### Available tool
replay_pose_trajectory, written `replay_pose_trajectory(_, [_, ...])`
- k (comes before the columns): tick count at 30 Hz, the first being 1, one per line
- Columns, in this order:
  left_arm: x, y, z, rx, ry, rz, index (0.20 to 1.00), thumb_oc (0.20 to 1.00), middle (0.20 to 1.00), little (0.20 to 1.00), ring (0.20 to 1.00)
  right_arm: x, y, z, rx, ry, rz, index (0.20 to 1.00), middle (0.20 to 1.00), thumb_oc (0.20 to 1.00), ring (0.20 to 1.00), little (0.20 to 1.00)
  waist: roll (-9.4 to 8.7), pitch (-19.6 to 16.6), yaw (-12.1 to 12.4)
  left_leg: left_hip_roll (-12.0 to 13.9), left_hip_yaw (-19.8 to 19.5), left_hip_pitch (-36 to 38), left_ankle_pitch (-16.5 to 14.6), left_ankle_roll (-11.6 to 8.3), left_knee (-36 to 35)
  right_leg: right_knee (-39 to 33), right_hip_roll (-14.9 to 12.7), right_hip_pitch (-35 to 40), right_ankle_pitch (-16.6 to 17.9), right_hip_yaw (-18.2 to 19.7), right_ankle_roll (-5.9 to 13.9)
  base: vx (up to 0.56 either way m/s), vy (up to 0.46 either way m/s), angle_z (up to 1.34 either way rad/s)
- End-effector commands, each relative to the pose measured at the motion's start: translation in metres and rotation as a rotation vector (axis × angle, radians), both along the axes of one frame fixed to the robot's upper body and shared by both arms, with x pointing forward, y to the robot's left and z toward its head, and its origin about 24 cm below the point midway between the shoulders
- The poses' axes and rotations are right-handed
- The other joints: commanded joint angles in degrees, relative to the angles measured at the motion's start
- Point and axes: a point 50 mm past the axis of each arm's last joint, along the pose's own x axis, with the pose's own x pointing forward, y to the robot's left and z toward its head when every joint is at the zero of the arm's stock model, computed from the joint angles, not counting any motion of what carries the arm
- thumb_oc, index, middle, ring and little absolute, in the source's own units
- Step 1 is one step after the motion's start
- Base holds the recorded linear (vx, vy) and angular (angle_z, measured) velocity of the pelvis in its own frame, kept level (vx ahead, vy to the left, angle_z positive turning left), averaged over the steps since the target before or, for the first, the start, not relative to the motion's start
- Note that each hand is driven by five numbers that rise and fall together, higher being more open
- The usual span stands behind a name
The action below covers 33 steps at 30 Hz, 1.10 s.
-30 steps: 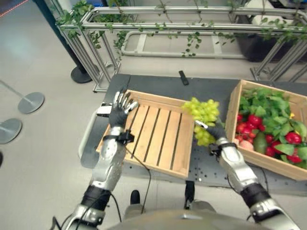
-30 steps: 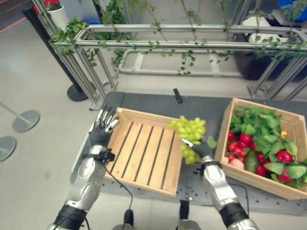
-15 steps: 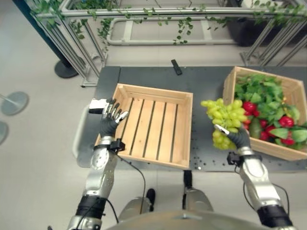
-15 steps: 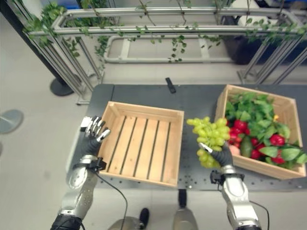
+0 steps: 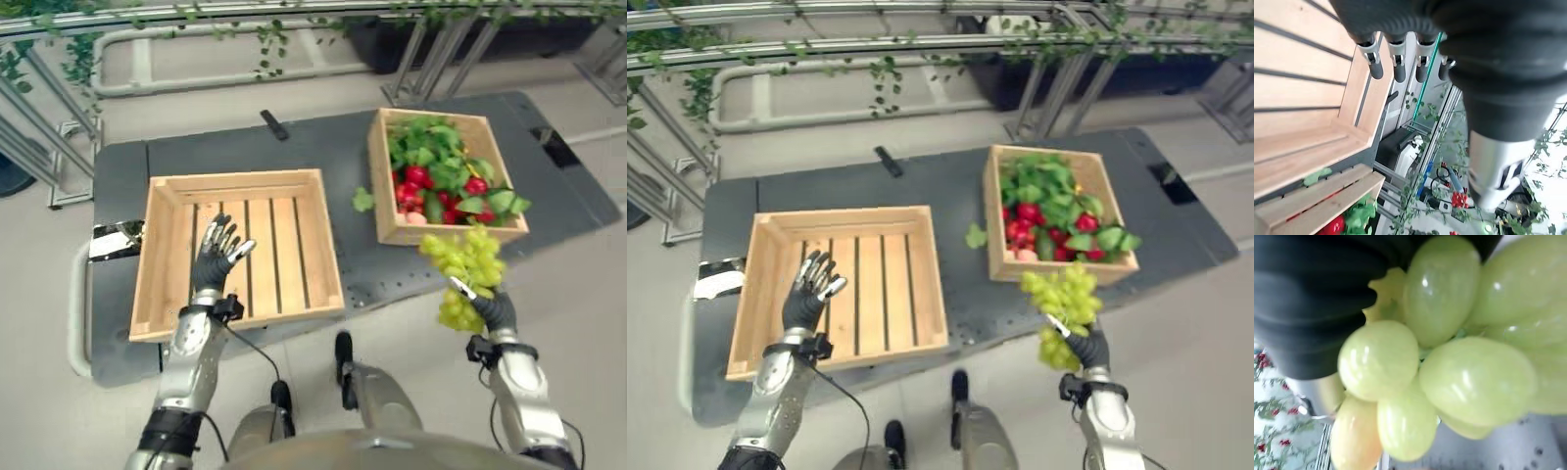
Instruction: Pick up the fruits from the basket on one side to the basket on the other side
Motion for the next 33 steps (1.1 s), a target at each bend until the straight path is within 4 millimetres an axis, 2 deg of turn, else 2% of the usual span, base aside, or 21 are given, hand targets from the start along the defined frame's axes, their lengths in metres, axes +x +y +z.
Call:
replay_pose_trajectory(1, [0.002,0.005,0.029,0.058,-0.139,-0.011,1.000,1.000,1.000,1.000,1.000,0.016,-0.016,0.049,-0.087,-0.235,-0.036,0.200,0.200,0.200,0.200,0.200,1.11,-3.3,1.4,-1.3,-7.2,-2.3,3.0,-1.96,-6.4,-7.5,-5.9,7.3,-2.6,0.1,3.41,-0.19,-0.071,-0.98])
replay_pose_trajectory(4, [0.003,0.005,0.032,0.048,-0.148,-0.008,1.000,1.000,1.000,1.000,1.000,0.019,-0.017,0.051,-0.092,-0.241,-0.044,0.200,0.200,0.200,0.200,0.200,1.17,-5.0,2.5,0.5,-2.8,-4.5,4.7,-2.75,-5.6,-8.0,-10.7,11.7,0.4,-1.2,4.84,-0.22,-0.116,-1.05])
replay_pose_trajectory(5, [0.003,0.005,0.033,0.048,-0.153,-0.009,1.000,1.000,1.000,1.000,1.000,0.020,-0.016,0.051,-0.087,-0.241,-0.043,0.200,0.200,0.200,0.200,0.200,0.56,-5.6,2.8,0.8,-1.0,-5.1,5.2,-3.05,-5.4,-8.9,-11.7,13.2,1.6,-1.0,5.83,-0.22,-0.160,-0.74])
replay_pose_trajectory(8, [0.005,0.002,0.034,0.042,-0.158,-0.013,1.000,1.000,1.000,1.000,1.000,0.022,-0.015,0.052,-0.097,-0.239,-0.042,0.200,0.200,0.200,0.200,0.200,-0.35,-6.7,3.1,1.5,1.7,-6.4,6.1,-3.47,-5.0,-9.9,-12.1,14.7,3.0,-0.4,7.51,-0.19,-0.168,-0.68])
replay_pose_trajectory(9, [0.005,0.001,0.035,0.040,-0.162,-0.013,1.000,1.000,1.000,1.000,1.000,0.025,-0.012,0.054,-0.096,-0.244,-0.030,0.200,0.200,0.200,0.200,0.200,-0.93,-7.2,3.4,2.6,4.0,-7.5,6.9,-3.96,-4.7,-12.0,-11.7,16.7,1.5,-2.1,8.76,-0.25,-0.210,-1.00])
replay_pose_trajectory(10, [0.004,0.001,0.036,0.034,-0.165,-0.011,1.000,1.000,1.000,1.000,1.000,0.026,-0.010,0.055,-0.090,-0.252,-0.022,0.200,0.200,0.200,0.200,0.200,-0.95,-7.2,3.8,3.8,5.3,-7.8,8.0,-4.67,-5.2,-14.3,-11.2,16.7,1.1,-3.1,8.71,-0.32,-0.321,-1.11])
replay_pose_trajectory(11, [0.003,0.003,0.038,0.036,-0.173,0.001,1.000,1.000,1.000,1.000,1.000,0.026,-0.009,0.055,-0.090,-0.250,-0.018,0.200,0.200,0.200,0.200,0.200,-0.92,-7.0,4.0,5.3,6.5,-7.6,8.7,-5.54,-4.9,-15.1,-10.4,17.1,-1.4,-4.4,8.44,-0.22,-0.254,-1.79])
replay_pose_trajectory(14, [0.001,0.006,0.040,0.023,-0.187,0.017,1.000,1.000,1.000,1.000,1.000,0.027,-0.011,0.058,-0.113,-0.251,-0.006,0.200,0.200,0.200,0.200,0.200,-0.12,-6.0,4.2,9.0,7.4,-7.0,11.5,-8.00,-5.0,-18.2,-7.8,17.2,-3.9,-4.5,7.13,-0.12,-0.318,-1.21])
replay_pose_trajectory(16, [0.000,0.008,0.039,0.008,-0.185,0.032,1.000,1.000,1.000,1.000,1.000,0.027,-0.013,0.061,-0.127,-0.258,0.002,0.200,0.200,0.200,0.200,0.200,0.81,-5.1,4.1,11.6,7.4,-6.4,14.4,-9.33,-5.9,-19.1,-4.8,17.0,-5.0,-2.5,5.69,-0.13,-0.339,-0.90])
replay_pose_trajectory(18, [0.000,0.008,0.041,0.000,-0.195,0.040,1.000,1.000,1.000,1.000,1.000,0.028,-0.016,0.066,-0.156,-0.268,0.007,0.200,0.200,0.200,0.200,0.200,1.64,-3.7,4.1,12.4,2.9,-6.3,16.3,-10.48,-7.3,-19.9,-2.1,16.5,-6.1,-1.0,4.02,-0.15,-0.295,-0.84])
replay_pose_trajectory(19, [0.001,0.008,0.041,-0.003,-0.198,0.038,1.000,1.000,1.000,1.000,1.000,0.026,-0.019,0.069,-0.175,-0.272,0.001,0.200,0.200,0.200,0.200,0.200,1.79,-3.0,3.9,12.2,0.2,-6.4,16.6,-11.00,-7.8,-20.6,-1.0,16.7,-6.3,-0.5,3.41,-0.12,-0.357,-0.72])
replay_pose_trajectory(22, [0.003,0.004,0.041,-0.010,-0.201,0.026,1.000,1.000,1.000,1.000,1.000,0.028,-0.026,0.071,-0.219,-0.266,-0.008,0.200,0.200,0.200,0.200,0.200,1.55,-0.9,4.1,8.5,-9.9,-6.8,14.0,-11.04,-5.9,-21.7,1.2,16.9,-5.9,2.0,2.04,-0.09,-0.311,-0.35])
replay_pose_trajectory(24, [0.001,0.006,0.037,-0.012,-0.184,0.027,1.000,1.000,1.000,1.000,1.000,0.031,-0.027,0.072,-0.247,-0.258,-0.001,0.200,0.200,0.200,0.200,0.200,1.40,-0.7,4.0,5.4,-13.9,-7.2,11.2,-9.81,-3.5,-22.3,2.2,16.5,-5.1,4.7,1.30,-0.03,-0.227,-0.44])
replay_pose_trajectory(26, [-0.001,0.006,0.032,-0.017,-0.165,0.026,1.000,1.000,1.000,1.000,1.000,0.030,-0.028,0.069,-0.246,-0.243,0.008,0.200,0.200,0.200,0.200,0.200,1.39,-0.6,3.7,0.5,-14.7,-7.6,8.1,-8.10,-0.6,-22.5,3.0,16.5,-4.8,7.3,0.46,0.01,-0.152,-0.72])
replay_pose_trajectory(27, [0.000,0.006,0.032,-0.017,-0.166,0.026,1.000,1.000,1.000,1.000,1.000,0.030,-0.028,0.070,-0.246,-0.243,0.007,0.200,0.200,0.200,0.200,0.200,1.39,-0.6,3.8,0.5,-14.6,-7.8,8.3,-8.03,-0.5,-22.5,3.0,16.4,-4.6,7.4,0.51,0.02,-0.076,-0.73])
replay_pose_trajectory(28, [-0.001,0.006,0.030,-0.021,-0.156,0.022,1.000,1.000,1.000,1.000,1.000,0.029,-0.029,0.069,-0.244,-0.236,0.006,0.200,0.200,0.200,0.200,0.200,1.53,-0.8,3.6,-1.4,-14.5,-8.3,7.2,-7.08,0.3,-22.7,3.4,16.3,-4.6,8.5,0.06,0.05,-0.063,-0.78])
replay_pose_trajectory(29, [0.000,0.004,0.028,-0.020,-0.146,0.020,1.000,1.000,1.000,1.000,1.000,0.028,-0.031,0.065,-0.234,-0.221,-0.008,0.200,0.200,0.200,0.200,0.200,1.85,-0.8,3.4,-4.9,-15.2,-9.2,6.2,-5.75,0.9,-22.4,4.3,15.9,-4.8,10.8,-0.69,0.09,-0.091,-1.11])
replay_pose_trajectory(30, [0.000,0.003,0.026,-0.023,-0.135,0.018,1.000,1.000,1.000,1.000,1.000,0.028,-0.032,0.063,-0.230,-0.214,-0.016,0.200,0.200,0.200,0.200,0.200,2.08,-0.7,3.5,-6.3,-16.1,-10.2,6.6,-5.48,0.7,-22.4,5.0,15.9,-5.0,12.2,-0.99,0.08,-0.062,-1.41])
replay_pose_trajectory(31, [0.000,0.002,0.026,-0.024,-0.135,0.017,1.000,1.000,1.000,1.000,1.000,0.028,-0.032,0.063,-0.231,-0.214,-0.016,0.200,0.200,0.200,0.200,0.200,2.04,-0.8,3.6,-6.3,-15.9,-10.2,6.5,-5.42,0.7,-22.4,4.9,15.9,-5.1,12.3,-0.97,0.13,-0.042,-1.29])
replay_pose_trajectory(32, [-0.001,0.001,0.021,-0.027,-0.116,0.028,1.000,1.000,1.000,1.000,1.000,0.028,-0.034,0.059,-0.225,-0.199,-0.033,0.200,0.200,0.200,0.200,0.200,2.41,-0.7,3.9,-8.2,-17.5,-12.6,8.2,-5.06,-0.9,-22.4,6.3,16.0,-5.4,15.1,-1.44,0.17,-0.034,-1.06])
replay_pose_trajectory(33, [-0.001,0.001,0.020,-0.027,-0.112,0.028,1.000,1.000,1.000,1.000,1.000,0.029,-0.035,0.058,-0.229,-0.195,-0.036,0.200,0.200,0.200,0.200,0.200,2.46,-0.8,4.1,-8.6,-17.8,-13.4,8.8,-4.97,-1.7,-22.5,6.9,16.3,-5.7,16.3,-1.58,0.22,-0.029,-0.94])
